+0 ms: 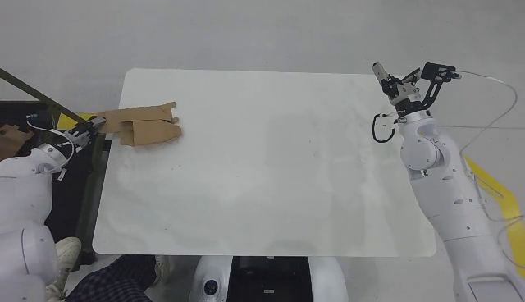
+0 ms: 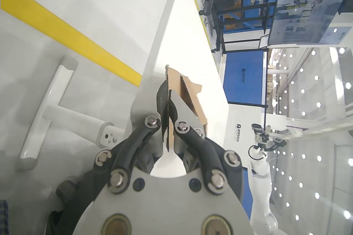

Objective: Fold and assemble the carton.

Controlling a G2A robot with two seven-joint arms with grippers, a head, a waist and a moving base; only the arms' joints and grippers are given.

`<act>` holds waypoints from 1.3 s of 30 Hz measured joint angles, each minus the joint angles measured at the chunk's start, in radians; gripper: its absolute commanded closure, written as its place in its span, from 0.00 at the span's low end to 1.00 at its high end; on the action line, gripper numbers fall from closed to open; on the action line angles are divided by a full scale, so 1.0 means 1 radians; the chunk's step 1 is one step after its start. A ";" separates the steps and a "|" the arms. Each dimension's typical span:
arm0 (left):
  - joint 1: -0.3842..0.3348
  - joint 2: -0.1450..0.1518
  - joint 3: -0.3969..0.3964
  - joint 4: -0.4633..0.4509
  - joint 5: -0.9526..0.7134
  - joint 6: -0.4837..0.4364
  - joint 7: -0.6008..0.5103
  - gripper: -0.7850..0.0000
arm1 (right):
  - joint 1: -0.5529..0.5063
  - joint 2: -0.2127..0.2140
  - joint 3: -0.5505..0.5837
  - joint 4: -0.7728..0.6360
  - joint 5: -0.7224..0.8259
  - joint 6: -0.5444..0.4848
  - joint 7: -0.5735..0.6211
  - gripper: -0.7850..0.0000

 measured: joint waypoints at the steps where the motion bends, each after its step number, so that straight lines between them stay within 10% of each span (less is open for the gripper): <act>1: -0.003 0.002 -0.005 -0.005 -0.014 -0.002 -0.014 1.00 | 0.000 0.000 0.000 0.000 0.000 0.000 0.000 0.00; 16: -0.030 -0.016 -0.003 -0.150 -0.253 0.056 -0.203 1.00 | 0.000 0.000 0.000 0.000 0.000 0.000 0.000 0.00; 39: -0.036 -0.172 0.288 -0.518 -0.480 0.152 -0.118 1.00 | 0.000 0.000 0.000 0.000 0.000 0.000 0.000 0.00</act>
